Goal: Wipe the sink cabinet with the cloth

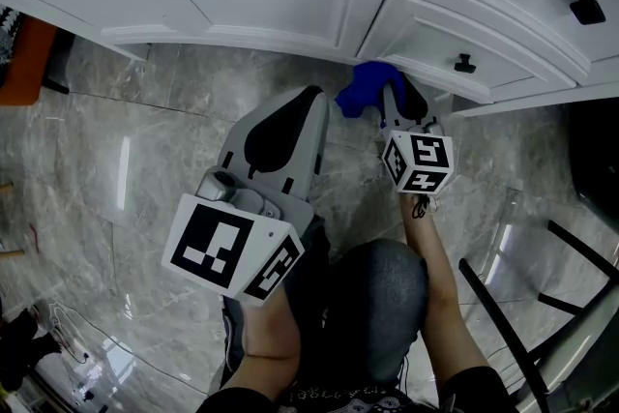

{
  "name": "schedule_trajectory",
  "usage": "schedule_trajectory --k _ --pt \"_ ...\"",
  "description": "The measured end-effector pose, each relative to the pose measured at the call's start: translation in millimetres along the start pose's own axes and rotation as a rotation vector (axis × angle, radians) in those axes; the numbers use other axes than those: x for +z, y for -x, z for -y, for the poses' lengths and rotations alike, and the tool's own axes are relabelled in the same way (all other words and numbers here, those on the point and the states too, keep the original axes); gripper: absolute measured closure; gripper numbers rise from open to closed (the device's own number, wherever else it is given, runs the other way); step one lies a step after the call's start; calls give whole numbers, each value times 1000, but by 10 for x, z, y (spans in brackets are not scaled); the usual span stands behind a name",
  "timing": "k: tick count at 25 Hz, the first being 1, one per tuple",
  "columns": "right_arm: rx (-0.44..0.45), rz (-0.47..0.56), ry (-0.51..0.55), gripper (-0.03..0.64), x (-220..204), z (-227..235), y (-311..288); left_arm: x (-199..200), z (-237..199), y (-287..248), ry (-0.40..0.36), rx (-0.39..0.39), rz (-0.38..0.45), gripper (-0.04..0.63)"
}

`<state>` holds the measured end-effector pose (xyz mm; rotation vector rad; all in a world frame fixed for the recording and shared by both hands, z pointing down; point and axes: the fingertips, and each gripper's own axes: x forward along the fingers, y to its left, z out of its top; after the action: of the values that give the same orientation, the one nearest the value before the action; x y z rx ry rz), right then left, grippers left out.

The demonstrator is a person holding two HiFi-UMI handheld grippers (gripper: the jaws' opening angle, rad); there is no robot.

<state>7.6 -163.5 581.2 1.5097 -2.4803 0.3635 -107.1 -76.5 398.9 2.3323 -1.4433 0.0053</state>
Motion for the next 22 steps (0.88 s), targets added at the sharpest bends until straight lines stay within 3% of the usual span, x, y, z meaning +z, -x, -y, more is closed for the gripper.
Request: schedule_trajectory --k 22 --pt "-94 13 -61 526 -41 356 203 17 -8 31 -9 7 0 591"
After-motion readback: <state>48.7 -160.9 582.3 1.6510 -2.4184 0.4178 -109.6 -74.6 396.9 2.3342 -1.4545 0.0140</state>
